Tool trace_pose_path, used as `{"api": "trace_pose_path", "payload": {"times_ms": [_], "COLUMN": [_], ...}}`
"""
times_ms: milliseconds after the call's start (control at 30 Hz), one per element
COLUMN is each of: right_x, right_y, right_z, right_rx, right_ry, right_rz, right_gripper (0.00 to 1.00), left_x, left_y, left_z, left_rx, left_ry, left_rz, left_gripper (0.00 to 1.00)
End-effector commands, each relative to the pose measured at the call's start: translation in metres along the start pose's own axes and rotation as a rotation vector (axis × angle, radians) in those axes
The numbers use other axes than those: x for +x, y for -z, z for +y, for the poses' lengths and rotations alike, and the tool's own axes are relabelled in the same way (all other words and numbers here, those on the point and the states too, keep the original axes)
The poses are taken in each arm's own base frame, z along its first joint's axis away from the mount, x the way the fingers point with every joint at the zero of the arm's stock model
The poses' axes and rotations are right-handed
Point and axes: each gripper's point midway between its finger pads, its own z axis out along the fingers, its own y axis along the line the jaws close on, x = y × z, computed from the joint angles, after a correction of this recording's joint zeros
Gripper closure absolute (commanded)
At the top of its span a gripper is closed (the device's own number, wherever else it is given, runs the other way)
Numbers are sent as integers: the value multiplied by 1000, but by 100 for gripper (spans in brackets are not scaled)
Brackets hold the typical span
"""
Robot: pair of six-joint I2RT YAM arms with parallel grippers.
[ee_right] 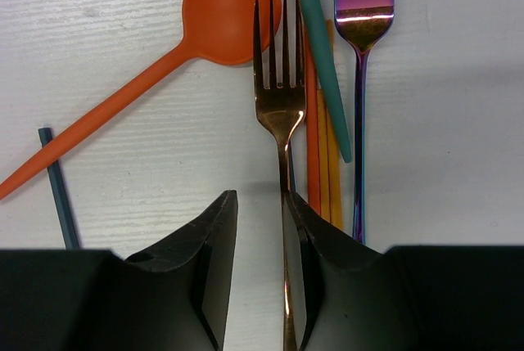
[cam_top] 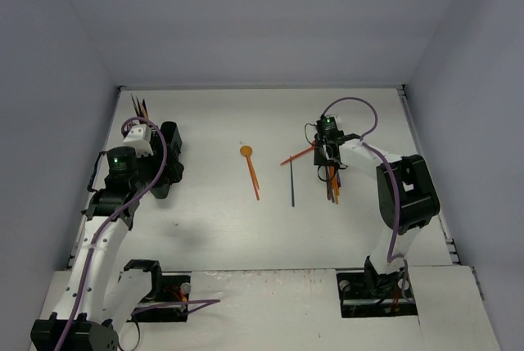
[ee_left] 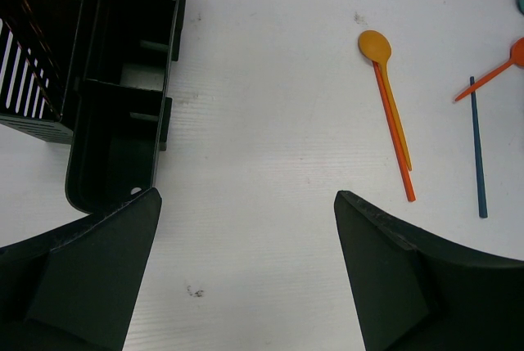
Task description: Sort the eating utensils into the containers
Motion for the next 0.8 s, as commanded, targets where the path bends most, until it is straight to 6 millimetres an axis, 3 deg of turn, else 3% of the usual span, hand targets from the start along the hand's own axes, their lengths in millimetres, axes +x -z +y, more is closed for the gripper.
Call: {"api": "trace_pose_path", "payload": {"times_ms": [0, 333, 500, 700, 767], "right_x": [-27, -21, -22, -29, -32], "right_y": [1, -9, -8, -2, 3], "right_z": [-5, -6, -5, -5, -5], "right_rx": [37, 35, 30, 26, 25], "right_ry": [-18, -21, -12, -7, -4], "right_rz": [-68, -38, -40, -63, -75], "right_gripper": [73, 73, 82, 100, 100], "left_x": [-28, -27, -27, -27, -27], "left_y": [5, 5, 4, 4, 4], "left_z": [-12, -12, -12, -12, -12], "left_rx": [39, 44, 43, 44, 43], "left_ry": [-7, -8, -8, -6, -6], "left_rz": [-90, -85, -86, -84, -84], "left_gripper": [15, 15, 15, 15, 15]}}
